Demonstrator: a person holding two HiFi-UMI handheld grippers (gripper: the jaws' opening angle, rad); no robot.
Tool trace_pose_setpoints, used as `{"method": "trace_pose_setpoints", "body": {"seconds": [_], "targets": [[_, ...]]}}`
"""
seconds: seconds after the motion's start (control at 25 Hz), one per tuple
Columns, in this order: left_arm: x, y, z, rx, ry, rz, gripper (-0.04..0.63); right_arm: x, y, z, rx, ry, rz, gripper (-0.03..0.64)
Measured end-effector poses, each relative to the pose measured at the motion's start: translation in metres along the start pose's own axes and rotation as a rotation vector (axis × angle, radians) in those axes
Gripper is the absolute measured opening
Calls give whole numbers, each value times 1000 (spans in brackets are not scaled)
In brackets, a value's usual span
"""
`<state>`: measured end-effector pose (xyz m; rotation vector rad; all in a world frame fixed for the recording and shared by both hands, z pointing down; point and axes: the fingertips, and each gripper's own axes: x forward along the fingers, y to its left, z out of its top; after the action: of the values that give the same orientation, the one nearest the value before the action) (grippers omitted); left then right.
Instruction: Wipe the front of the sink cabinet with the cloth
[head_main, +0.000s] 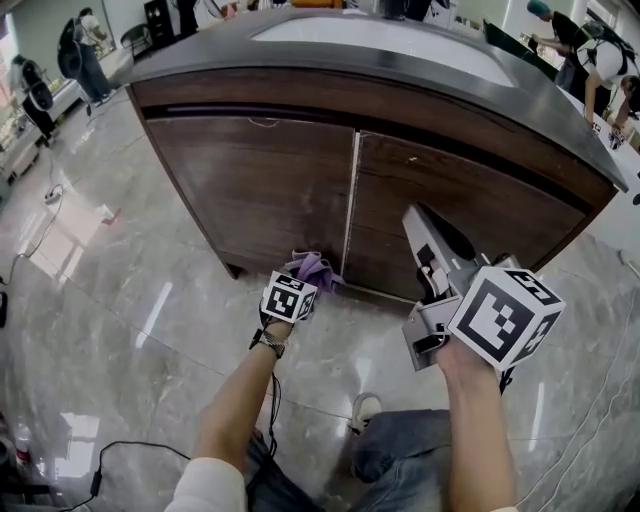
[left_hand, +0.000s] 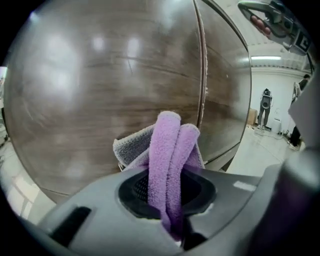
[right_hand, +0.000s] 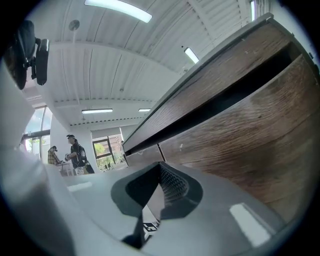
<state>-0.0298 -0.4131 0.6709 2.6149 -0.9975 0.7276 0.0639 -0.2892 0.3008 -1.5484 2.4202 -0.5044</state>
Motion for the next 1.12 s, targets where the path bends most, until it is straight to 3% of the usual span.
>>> {"method": "trace_pose_setpoints", "body": {"seconds": [0.12, 0.32, 0.44, 0.56, 0.76, 0.92, 1.12], "targets": [[-28, 12, 28, 43, -45, 28, 49, 3, 3, -3, -6, 7, 2, 6], [-92, 20, 118, 129, -217, 78, 49, 5, 5, -2, -8, 19, 4, 6], [-131, 24, 170, 207, -317, 119, 51, 7, 10, -5, -77, 37, -19, 6], [-148, 26, 192, 226, -352, 112, 52, 5, 15, -7, -134, 46, -30, 6], [-136, 54, 153, 135, -378, 189, 52, 9, 25, -20, -145, 81, 0, 6], [-108, 69, 104, 91, -334, 227, 52, 13, 28, -30, -195, 127, -2, 6], [-76, 86, 48, 0, -232, 202, 52, 23, 32, -45, -227, 170, 17, 6]]}}
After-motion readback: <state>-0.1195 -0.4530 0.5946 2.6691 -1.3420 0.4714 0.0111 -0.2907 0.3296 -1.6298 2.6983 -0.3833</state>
